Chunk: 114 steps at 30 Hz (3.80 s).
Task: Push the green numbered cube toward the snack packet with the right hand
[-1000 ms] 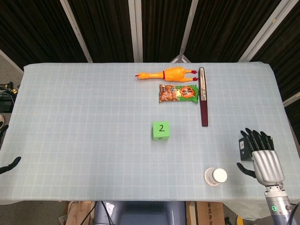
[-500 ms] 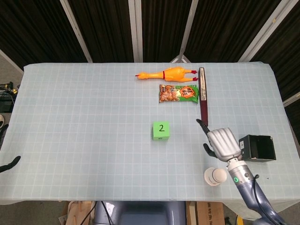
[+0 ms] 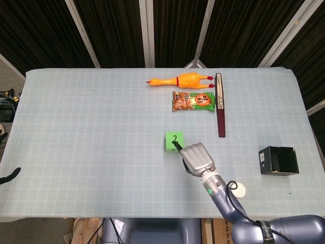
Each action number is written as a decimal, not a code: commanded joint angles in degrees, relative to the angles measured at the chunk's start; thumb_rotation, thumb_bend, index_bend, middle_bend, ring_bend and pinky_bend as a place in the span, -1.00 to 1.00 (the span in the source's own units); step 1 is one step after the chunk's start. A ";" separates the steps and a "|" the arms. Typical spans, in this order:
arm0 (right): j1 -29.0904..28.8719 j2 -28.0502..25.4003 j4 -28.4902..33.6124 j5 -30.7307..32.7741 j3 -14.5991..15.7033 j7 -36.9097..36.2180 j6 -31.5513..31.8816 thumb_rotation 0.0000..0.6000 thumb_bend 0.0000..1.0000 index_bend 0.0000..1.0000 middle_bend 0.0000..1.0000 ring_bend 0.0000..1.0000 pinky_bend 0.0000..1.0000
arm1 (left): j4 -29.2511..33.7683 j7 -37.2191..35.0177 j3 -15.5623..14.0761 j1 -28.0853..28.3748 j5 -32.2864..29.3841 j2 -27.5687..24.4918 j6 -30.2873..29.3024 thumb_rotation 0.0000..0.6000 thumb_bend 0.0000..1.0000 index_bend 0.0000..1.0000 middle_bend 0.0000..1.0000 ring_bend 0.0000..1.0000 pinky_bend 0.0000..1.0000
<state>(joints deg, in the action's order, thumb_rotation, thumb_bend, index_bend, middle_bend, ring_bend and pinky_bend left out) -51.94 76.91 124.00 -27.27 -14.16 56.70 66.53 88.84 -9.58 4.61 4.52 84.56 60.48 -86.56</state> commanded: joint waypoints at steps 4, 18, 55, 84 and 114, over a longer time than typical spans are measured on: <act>-7.69 6.37 -4.97 10.48 -2.81 2.55 0.77 1.00 0.56 -0.77 0.66 0.60 0.59 | -0.05 -0.70 0.13 0.05 -0.41 -0.31 0.27 1.00 -0.46 -1.00 -1.00 -1.00 -0.72; -17.23 12.97 -12.80 23.17 -3.43 5.25 2.18 1.00 0.58 -0.77 0.66 0.61 0.59 | -0.01 -2.12 0.34 0.21 -1.38 -1.05 1.25 1.00 -0.46 -1.00 -1.00 -1.00 -0.72; -19.16 15.79 -20.88 28.49 0.15 2.29 -0.86 1.00 0.58 -0.77 0.66 0.62 0.59 | 0.22 -2.51 0.63 0.03 -2.27 -1.44 1.44 1.00 -0.46 -1.00 -1.00 -1.00 -0.72; -18.45 9.30 -14.96 29.18 2.60 0.34 -2.57 1.00 0.58 -0.77 0.66 0.62 0.59 | 0.61 -1.19 0.50 -0.09 -1.96 -1.08 1.05 1.00 -0.46 -1.00 -1.00 -1.00 -0.72; -18.30 3.51 -6.97 27.02 6.45 -1.85 -1.56 1.00 0.58 -0.77 0.66 0.62 0.59 | 1.05 -0.81 0.53 -0.34 -2.06 -1.11 0.72 1.00 -0.46 -1.00 -1.00 -1.00 -0.72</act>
<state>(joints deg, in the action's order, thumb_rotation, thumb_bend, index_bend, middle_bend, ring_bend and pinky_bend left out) -70.29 80.47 117.07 -0.20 -7.76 54.91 64.96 89.88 -10.40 5.14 4.18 82.51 59.37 -85.84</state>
